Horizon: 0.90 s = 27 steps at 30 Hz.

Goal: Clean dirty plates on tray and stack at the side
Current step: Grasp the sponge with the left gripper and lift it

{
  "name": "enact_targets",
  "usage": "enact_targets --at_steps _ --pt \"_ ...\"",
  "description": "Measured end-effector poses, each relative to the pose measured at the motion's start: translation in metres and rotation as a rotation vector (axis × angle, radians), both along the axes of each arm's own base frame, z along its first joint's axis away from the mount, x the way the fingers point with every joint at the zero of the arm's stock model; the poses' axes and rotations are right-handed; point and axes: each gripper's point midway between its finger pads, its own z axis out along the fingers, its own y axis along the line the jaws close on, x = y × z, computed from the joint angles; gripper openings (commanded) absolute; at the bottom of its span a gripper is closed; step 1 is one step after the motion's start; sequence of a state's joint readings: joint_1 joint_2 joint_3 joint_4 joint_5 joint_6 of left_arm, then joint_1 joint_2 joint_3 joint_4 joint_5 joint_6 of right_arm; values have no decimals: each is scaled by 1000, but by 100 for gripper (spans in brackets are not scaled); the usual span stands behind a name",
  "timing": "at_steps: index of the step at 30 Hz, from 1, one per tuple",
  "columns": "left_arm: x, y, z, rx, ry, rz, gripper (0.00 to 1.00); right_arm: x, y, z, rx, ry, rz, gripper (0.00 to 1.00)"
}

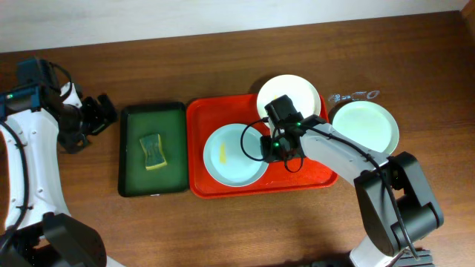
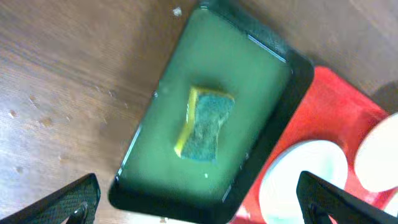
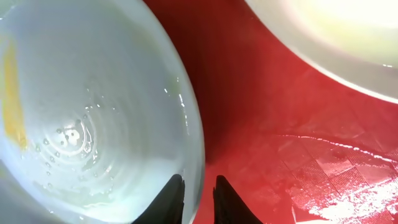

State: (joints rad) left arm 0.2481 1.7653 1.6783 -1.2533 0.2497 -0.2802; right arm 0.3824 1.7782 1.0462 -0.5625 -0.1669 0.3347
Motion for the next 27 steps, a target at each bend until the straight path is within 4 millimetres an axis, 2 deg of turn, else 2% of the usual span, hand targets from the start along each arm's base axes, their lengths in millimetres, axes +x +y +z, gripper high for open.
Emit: enact_targets --at_steps 2,6,11,15,17,19,21,23,25,27 --pt "-3 -5 0 -10 11 -21 99 0 0 0 0 -1 4 19" --pt "-10 -32 -13 -28 50 -109 99 -1 2 0 9 4 4 19" --pt "-11 -72 -41 -12 39 -294 99 -1 2 0 13 5 6 20" --pt "-18 -109 -73 2 40 -430 99 -1 3 0 15 7 6 20" --pt "-25 -120 -82 8 50 -473 76 -2 2 0 14 10 7 20" --pt "-20 -115 -84 50 37 -469 75 -3 2 0 14 12 6 20" --pt "-13 -89 -88 193 57 -375 73 -3 2 0 13 14 7 20" --pt "-11 -77 -88 253 65 -319 69 -3 2 0 13 14 6 20" --pt "-8 -69 -87 294 64 -279 63 -3 2 0 13 13 7 20" --pt "-6 -65 -89 311 63 -256 62 -3 2 0 13 14 6 20"
